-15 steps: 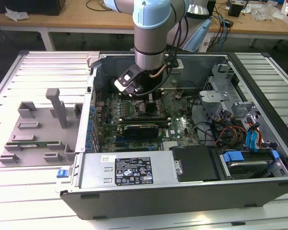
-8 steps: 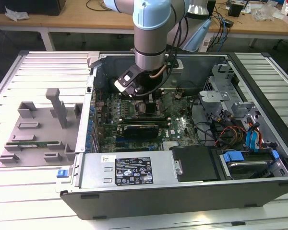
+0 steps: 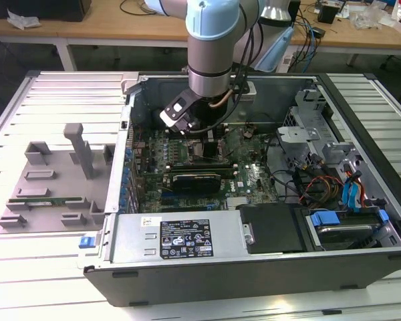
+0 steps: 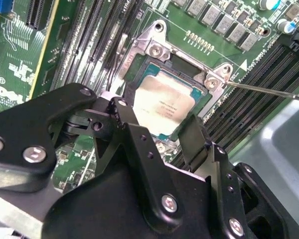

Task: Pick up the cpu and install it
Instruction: 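Place the cpu into insertion slot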

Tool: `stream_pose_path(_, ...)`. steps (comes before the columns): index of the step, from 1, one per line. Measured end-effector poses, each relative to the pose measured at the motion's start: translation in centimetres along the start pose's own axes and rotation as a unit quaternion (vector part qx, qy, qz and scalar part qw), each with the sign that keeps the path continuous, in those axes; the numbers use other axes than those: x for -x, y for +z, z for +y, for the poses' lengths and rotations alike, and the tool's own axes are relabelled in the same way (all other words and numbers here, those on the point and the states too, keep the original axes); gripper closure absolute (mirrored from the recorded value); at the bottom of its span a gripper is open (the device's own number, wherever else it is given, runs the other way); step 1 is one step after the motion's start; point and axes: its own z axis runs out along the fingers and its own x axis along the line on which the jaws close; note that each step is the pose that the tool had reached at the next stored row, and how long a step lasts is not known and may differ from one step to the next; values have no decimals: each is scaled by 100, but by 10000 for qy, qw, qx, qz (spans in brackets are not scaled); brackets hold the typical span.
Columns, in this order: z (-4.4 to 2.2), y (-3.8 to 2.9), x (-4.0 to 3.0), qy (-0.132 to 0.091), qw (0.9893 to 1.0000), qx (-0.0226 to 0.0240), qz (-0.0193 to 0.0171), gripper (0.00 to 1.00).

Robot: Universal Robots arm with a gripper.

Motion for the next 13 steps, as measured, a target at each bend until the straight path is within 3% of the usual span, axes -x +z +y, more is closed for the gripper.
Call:
stream_pose_path(2, 2, -47, -1, 0, 10000, 1, 1, 38)
stream_pose_path(3, 5, -119, -2, 0, 10000, 0, 0, 38)
stream_pose_path(4, 7, -150, -3, 0, 10000, 0, 0, 38)
stream_pose_path(8, 7, -159, -3, 0, 10000, 0, 1, 40)
stream_pose_path(9, 8, -163, -3, 0, 10000, 1, 1, 46)
stream_pose_path(10, 8, -167, -3, 0, 10000, 1, 1, 65)
stream_pose_path(11, 8, -171, -3, 0, 10000, 1, 1, 77)
stream_pose_path(13, 8, -177, -4, 0, 10000, 1, 1, 89)
